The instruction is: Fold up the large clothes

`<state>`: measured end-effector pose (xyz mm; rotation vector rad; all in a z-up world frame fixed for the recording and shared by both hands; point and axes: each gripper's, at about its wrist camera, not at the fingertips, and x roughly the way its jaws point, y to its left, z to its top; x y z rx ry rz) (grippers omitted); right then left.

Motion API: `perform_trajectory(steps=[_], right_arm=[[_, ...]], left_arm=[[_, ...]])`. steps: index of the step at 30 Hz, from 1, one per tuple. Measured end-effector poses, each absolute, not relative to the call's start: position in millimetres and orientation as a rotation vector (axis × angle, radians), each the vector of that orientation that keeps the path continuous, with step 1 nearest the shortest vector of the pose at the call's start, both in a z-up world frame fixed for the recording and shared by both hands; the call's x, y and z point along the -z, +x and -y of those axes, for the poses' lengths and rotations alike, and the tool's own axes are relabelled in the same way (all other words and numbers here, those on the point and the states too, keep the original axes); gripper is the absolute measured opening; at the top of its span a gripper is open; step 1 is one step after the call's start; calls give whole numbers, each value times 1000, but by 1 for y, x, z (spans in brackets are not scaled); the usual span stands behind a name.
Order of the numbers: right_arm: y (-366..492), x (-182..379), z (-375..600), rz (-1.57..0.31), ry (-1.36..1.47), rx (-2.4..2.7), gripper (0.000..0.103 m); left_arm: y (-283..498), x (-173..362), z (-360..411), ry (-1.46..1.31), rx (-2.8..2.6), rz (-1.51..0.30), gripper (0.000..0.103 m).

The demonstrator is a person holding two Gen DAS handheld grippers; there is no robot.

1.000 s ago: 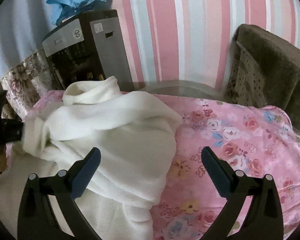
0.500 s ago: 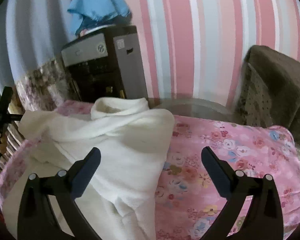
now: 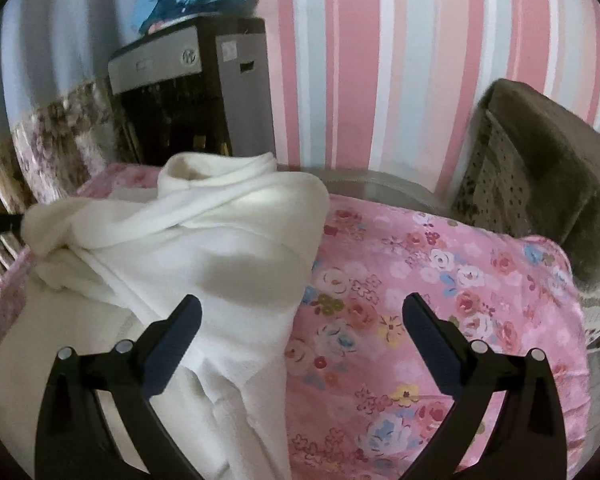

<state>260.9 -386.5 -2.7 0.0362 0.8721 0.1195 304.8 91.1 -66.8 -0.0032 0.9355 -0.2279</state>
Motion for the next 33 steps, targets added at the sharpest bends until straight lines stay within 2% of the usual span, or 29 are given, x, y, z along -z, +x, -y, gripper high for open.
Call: perform_trajectory(steps=[6,8,9,10,11,12,13,14,15,19,21,23,25,27,28,33], right_arm=[[266,18,377,-912,23,-133,101],[268,26,369,-938,-11,-142,101],[267,32,363,-948,-44,-150,101],[268,36,358,-955,-74,-154,100],[268,38,355,-952,-101,-150,90],[269,42,351,-955,-132,-163,58],[270,44,349,-969,-124,-192,41],[271,45,347,-972,-117,-205,32],[270,43,342,-959,-156,-197,29],[269,41,343,-955,-164,-210,28],[268,43,353,-962,-99,-228,28],[267,44,361,-961,-41,-245,29],[265,45,368,-959,-5,-252,35],[263,44,375,-954,15,-245,47],[261,43,377,-951,21,-241,47],[250,22,384,-904,1,-203,48]], left_arm=[[293,72,-27,193,316,-883,97],[304,84,-8,208,374,-925,62],[310,88,-1,224,381,-950,33],[317,91,3,234,378,-964,17],[325,90,5,218,386,-971,10],[335,84,4,183,398,-979,10],[339,80,3,151,407,-983,9],[349,71,-4,82,425,-988,8],[356,63,-9,31,431,-986,8],[394,41,-63,-215,395,-944,8],[412,52,-87,-289,374,-983,9],[426,78,-100,-301,365,-1077,22],[426,105,-106,-234,271,-1152,68],[419,119,-116,-225,233,-1165,82],[415,122,-121,-240,236,-1164,88],[379,108,-130,-166,235,-1103,99]])
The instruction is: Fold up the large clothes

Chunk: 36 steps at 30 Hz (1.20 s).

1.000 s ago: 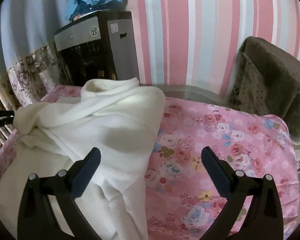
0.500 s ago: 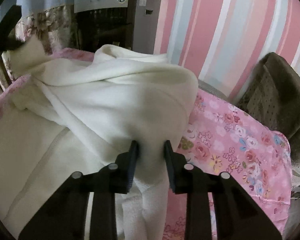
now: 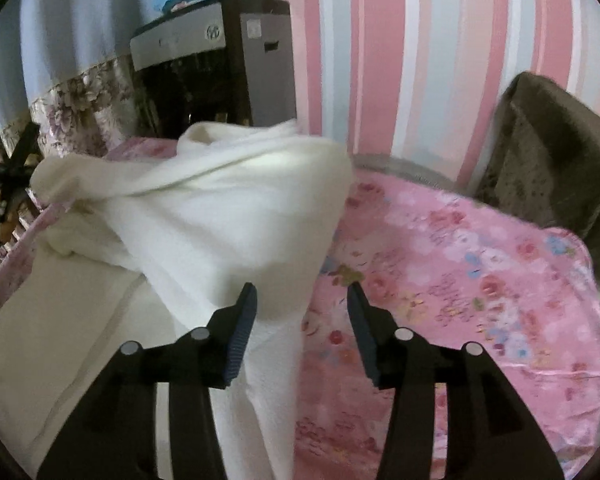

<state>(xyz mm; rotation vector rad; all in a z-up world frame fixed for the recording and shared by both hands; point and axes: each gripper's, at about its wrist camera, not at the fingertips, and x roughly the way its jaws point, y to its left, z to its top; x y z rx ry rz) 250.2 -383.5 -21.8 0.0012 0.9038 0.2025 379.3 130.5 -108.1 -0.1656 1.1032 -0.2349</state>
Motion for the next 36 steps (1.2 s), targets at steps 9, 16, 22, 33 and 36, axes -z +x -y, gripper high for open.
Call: perform_trajectory(steps=[9,16,22,33,36], right_arm=[[252,15,374,-874,-12,-172,68],[248,19,370,-894,-27,-163,68],[244,9,369,-870,-25,-151,68],[252,19,344,-906,-75,-160,69],[260,34,338,-991,-93,-187,69]], left_arm=[[328,97,-119,212,155,-988,100],[314,99,-151,-134,556,-1119,100],[285,86,-166,70,238,-1019,100],[265,100,-41,211,444,-986,74],[288,99,-35,84,493,-1067,27]])
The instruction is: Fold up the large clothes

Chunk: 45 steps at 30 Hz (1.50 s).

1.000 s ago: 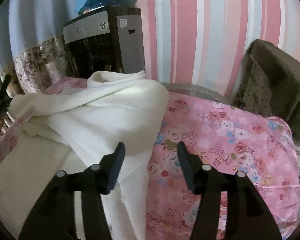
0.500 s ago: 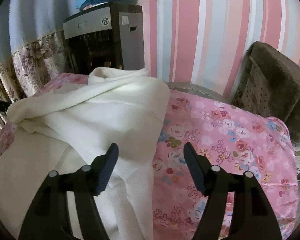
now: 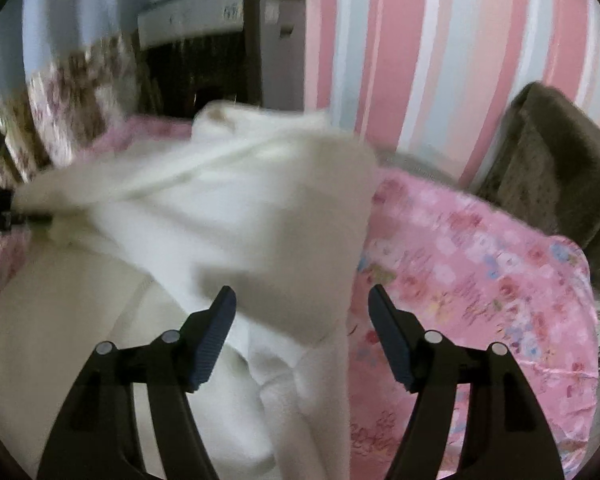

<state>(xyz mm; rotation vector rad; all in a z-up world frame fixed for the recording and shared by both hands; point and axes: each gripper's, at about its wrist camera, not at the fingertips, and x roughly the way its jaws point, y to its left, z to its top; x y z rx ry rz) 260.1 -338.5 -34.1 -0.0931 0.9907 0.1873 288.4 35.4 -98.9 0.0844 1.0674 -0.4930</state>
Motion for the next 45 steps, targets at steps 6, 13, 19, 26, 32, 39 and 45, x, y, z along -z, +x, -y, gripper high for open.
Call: perform_trajectory(steps=[6,13,19,26,32,39,45], right_arm=[[267,35,334,-1004,-124,-195,22],[259,34,351,-1002,-62,-201,38],[249,20,381,-941,20,-148,64],[286,36,388,-986,229,-169,71],[304,46,363,-1011,134,-173,15],[295,28,398,-953,70,-49,4],[287,64,418,-1051,36,2,5]], left_arm=[[358,54,-88,-424,672,-1068,15],[430,99,-122,-503,489,-1292,88],[380,128,-145,-376,314,-1303,99],[374,138,-101,-459,402,-1259,100],[377,140,-68,-488,460,-1238,53],[315,94,-35,-444,624,-1133,49],[320,127,-29,-299,438,-1130,80]])
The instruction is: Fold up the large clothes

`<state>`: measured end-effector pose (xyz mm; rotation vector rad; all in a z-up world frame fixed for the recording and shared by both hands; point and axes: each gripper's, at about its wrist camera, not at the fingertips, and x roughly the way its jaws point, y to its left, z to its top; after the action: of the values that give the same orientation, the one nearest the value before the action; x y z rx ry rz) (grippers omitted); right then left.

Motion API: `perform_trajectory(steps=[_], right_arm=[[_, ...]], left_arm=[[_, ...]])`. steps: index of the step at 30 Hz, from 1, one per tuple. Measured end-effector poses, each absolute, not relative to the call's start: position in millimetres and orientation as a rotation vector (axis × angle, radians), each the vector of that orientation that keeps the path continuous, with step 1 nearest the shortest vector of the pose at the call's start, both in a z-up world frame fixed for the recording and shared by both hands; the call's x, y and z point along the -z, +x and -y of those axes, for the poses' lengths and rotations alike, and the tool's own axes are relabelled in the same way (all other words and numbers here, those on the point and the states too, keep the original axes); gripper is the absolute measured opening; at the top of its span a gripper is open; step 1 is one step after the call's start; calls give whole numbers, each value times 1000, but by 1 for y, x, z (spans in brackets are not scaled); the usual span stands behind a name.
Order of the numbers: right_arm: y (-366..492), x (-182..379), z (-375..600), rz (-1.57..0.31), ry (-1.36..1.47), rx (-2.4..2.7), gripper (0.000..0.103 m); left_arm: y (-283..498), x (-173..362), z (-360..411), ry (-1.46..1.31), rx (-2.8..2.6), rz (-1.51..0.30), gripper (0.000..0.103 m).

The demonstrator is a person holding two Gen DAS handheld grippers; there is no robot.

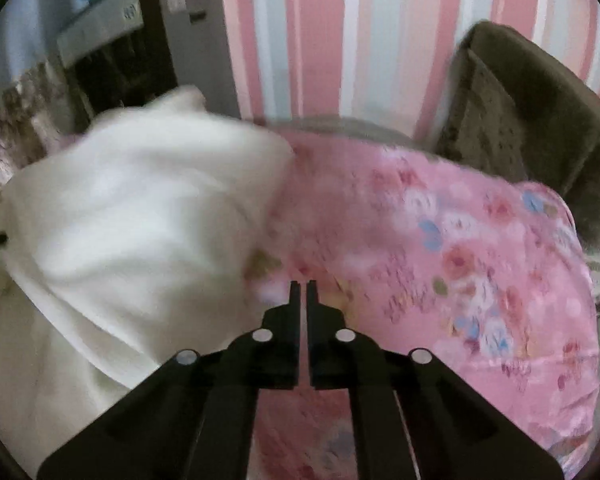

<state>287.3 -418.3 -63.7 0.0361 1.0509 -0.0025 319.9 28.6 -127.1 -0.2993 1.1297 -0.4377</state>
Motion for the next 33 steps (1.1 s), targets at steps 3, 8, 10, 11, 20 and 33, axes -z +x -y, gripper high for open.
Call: perform_trajectory(steps=[3,8,10,11,20,33], right_arm=[[267,49,434,-986,109,-16,8],[234,10,437,-847,174,-104,68],[229,5,424,-847,173,-150,71],[230,8,418,-860,167,-168,76],[244,65,384,-1037,10,-68,14],[165,19,425,-852,91,-3,69]], left_arm=[[317,124,-49,-359,428,-1144,90],[288,99,-52,-197,358,-1086,100],[279,94,-52,-155,357,-1074,100],[271,94,-46,-127,373,-1078,100],[267,137,-15,46,350,-1148,39],[239,125,-37,126,268,-1023,89]])
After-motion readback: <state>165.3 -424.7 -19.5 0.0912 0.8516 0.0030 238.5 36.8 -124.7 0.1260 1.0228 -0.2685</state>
